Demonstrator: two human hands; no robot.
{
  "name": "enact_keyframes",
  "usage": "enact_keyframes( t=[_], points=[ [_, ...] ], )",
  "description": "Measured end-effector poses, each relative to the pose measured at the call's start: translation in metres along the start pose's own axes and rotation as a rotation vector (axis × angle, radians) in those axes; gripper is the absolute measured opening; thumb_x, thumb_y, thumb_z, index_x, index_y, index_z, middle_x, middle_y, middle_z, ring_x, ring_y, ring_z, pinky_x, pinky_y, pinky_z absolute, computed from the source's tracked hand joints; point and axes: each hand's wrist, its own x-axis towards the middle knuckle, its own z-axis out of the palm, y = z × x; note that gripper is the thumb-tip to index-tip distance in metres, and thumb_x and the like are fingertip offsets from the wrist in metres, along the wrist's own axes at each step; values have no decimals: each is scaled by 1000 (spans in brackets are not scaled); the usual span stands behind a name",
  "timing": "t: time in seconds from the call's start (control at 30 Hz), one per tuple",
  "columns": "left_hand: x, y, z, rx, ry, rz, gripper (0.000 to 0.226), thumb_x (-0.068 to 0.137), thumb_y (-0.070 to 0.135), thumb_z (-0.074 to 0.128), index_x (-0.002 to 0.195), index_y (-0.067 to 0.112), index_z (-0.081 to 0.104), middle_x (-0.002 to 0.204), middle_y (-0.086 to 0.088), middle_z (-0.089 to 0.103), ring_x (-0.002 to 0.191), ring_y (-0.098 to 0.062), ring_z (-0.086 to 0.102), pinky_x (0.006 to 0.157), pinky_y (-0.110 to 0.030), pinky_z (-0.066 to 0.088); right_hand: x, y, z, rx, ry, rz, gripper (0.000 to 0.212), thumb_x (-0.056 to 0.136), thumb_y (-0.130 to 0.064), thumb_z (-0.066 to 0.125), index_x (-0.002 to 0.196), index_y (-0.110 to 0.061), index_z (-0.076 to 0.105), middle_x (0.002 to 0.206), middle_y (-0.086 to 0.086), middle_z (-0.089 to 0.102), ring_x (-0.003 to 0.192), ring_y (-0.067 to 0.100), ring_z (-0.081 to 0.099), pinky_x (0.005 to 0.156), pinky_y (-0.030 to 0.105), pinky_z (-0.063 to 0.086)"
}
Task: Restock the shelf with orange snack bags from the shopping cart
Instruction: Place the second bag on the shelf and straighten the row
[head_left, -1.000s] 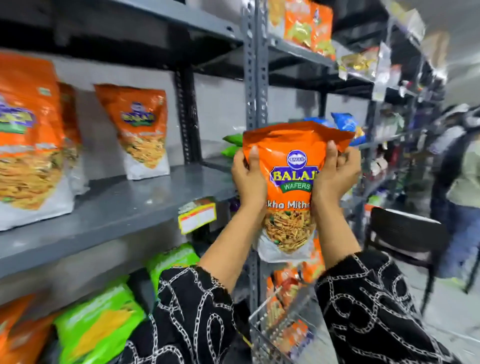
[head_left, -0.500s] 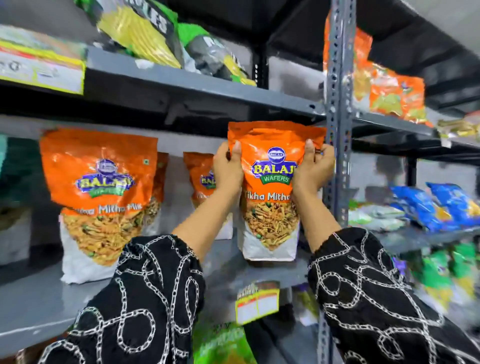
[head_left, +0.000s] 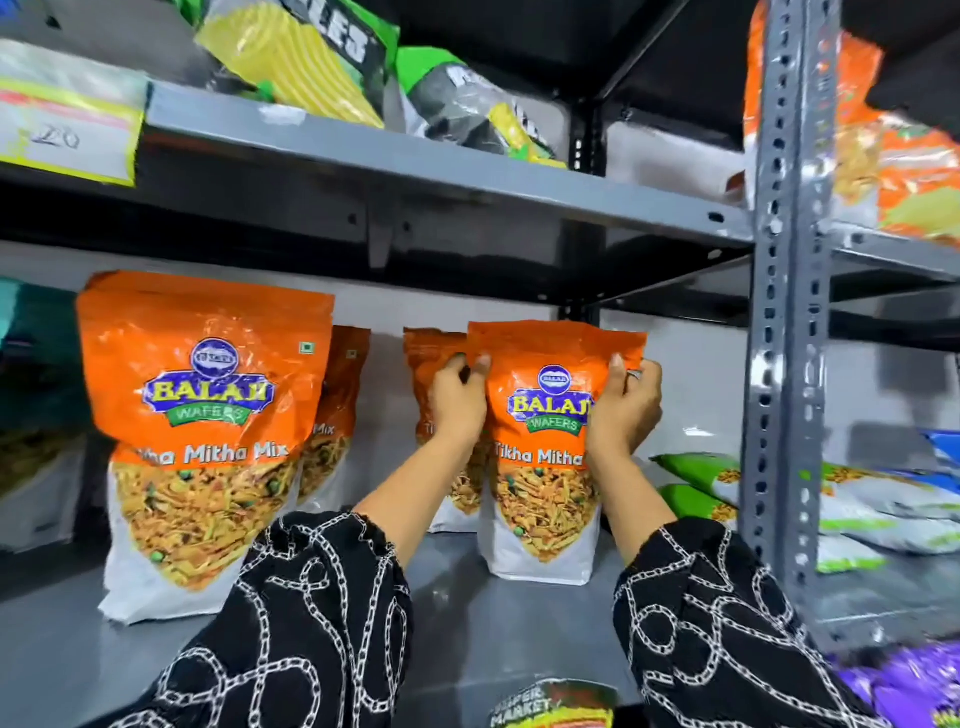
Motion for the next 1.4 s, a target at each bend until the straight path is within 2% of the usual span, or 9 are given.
enact_keyframes(
  t=[0.23,0.37,0.5,0.6,0.67,0.77,0.9,1.07,1.4],
  points=[
    [-27,35,-56,207,89,235,21,93,22,45,104,12,60,110,-9,61,106,-24,54,90,-33,42,-18,-30,-6,-69,63,-174,50,91,-37,52,133,-12,40,138,11,50,128,26,46,105,32,35],
    [-52,48,-119,263,196,420,19,88,20,50,104,13,55,107,-6,55,100,-19,51,91,-39,45,-72,-62,3,24,28,-228,34,90,-32,52,116,-9,51,121,12,55,114,23,47,95,31,35],
    [-85,26,-192,306,413,277,57,79,36,64,122,6,42,125,-14,47,116,-24,41,101,-40,34,-165,-66,21,158,-368,-87,19,87,-19,58,98,-4,56,92,7,57,75,3,50,74,14,42],
    [-99,-10,-246,472,421,74,100,62,56,69,136,1,28,142,-25,33,134,-37,29,111,-50,24,-234,-57,28,152,-867,415,15,88,-19,62,99,-15,53,93,3,54,69,0,48,62,18,42],
    [-97,-34,-277,505,270,-179,108,52,55,77,136,4,31,143,-22,37,134,-36,33,111,-50,29,-258,-61,30,152,-1118,666,29,87,-27,62,111,-22,46,101,1,58,83,7,54,67,21,42],
    [-99,-41,-301,548,-130,-374,97,46,40,87,127,13,41,128,-2,53,113,-20,53,95,-35,48,-270,-63,37,82,-1259,597,75,78,-29,72,136,-17,26,123,4,52,109,20,53,81,27,44],
    [-98,-38,-301,654,-295,-474,97,59,35,85,130,3,28,134,-9,46,119,-25,48,91,-33,44,-273,-54,42,-12,-1215,516,97,55,-32,88,135,-16,34,135,0,48,119,20,52,105,40,44],
    [-89,-47,-299,730,-389,-487,111,37,60,78,128,13,35,137,-9,50,120,-29,51,100,-46,45,-267,-35,46,-26,-1139,496,85,33,-45,90,107,-25,51,126,6,60,112,23,59,100,46,49],
    [-95,-44,-307,719,-329,-426,79,52,40,84,115,10,48,124,-11,59,107,-27,56,86,-39,49,-271,-8,58,-104,-1178,377,121,26,-59,87,130,-18,42,135,4,55,121,22,53,104,45,46]
  ],
)
